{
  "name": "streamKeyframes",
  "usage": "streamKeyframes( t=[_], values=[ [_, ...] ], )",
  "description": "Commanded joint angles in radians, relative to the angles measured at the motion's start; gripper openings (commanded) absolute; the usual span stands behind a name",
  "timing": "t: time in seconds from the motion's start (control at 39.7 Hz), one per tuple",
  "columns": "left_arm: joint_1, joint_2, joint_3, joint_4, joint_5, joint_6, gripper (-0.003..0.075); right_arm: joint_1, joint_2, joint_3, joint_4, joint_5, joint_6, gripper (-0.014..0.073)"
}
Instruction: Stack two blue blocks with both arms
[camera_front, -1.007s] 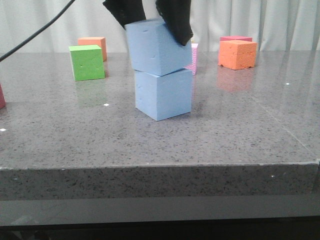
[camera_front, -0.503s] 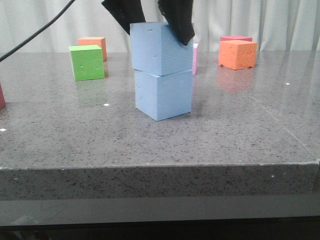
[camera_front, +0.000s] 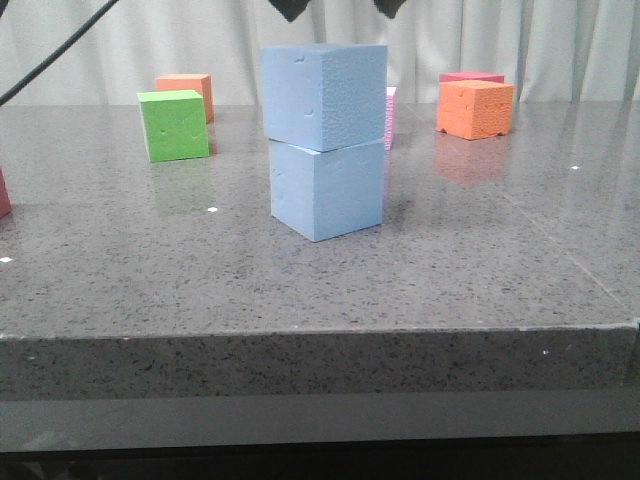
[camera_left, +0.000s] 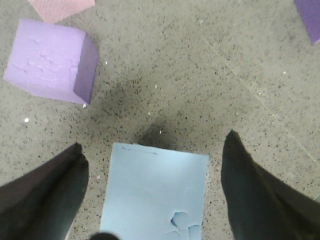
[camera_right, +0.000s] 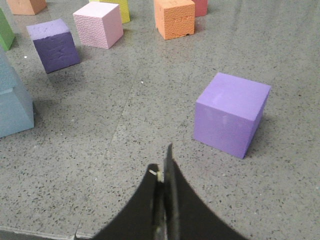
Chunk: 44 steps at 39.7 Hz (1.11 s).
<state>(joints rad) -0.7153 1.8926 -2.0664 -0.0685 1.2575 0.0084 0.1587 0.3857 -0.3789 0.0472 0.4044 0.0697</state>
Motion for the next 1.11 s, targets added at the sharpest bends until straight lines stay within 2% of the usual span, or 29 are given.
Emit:
streamKeyframes(
  t=[0.0, 0.18, 0.33, 0.55, 0.73, 1.08],
  values=[
    [-0.008, -0.051, -0.057, -0.005, 0.016, -0.008, 0.0484, -0.006, 0.003, -0.025, -0.011, -0.084, -0.003, -0.0038],
    [-0.008, -0.051, -0.11, -0.005, 0.014, -0.008, 0.0188, -0.006, 0.003, -0.025, -0.011, -0.084, -0.003, -0.0038],
    [-0.008, -0.053, -0.151, -0.005, 0.016, -0.008, -0.001, -0.006, 0.003, -0.025, -0.011, -0.084, -0.003, -0.0038],
    [-0.008, -0.077, -0.181, 0.004, 0.016, -0.008, -0.002, -0.006, 0.003, -0.025, -0.011, -0.084, -0.003, -0.0038],
    [-0.008, -0.121, -0.165, 0.081, 0.016, -0.008, -0.002, -0.006, 0.003, -0.025, -0.011, -0.084, -0.003, -0.0038],
    [-0.008, -0.349, 0.135, 0.175, -0.001, -0.016, -0.002, -0.006, 0.003, -0.025, -0.011, -0.084, -0.003, -0.0038]
  ],
)
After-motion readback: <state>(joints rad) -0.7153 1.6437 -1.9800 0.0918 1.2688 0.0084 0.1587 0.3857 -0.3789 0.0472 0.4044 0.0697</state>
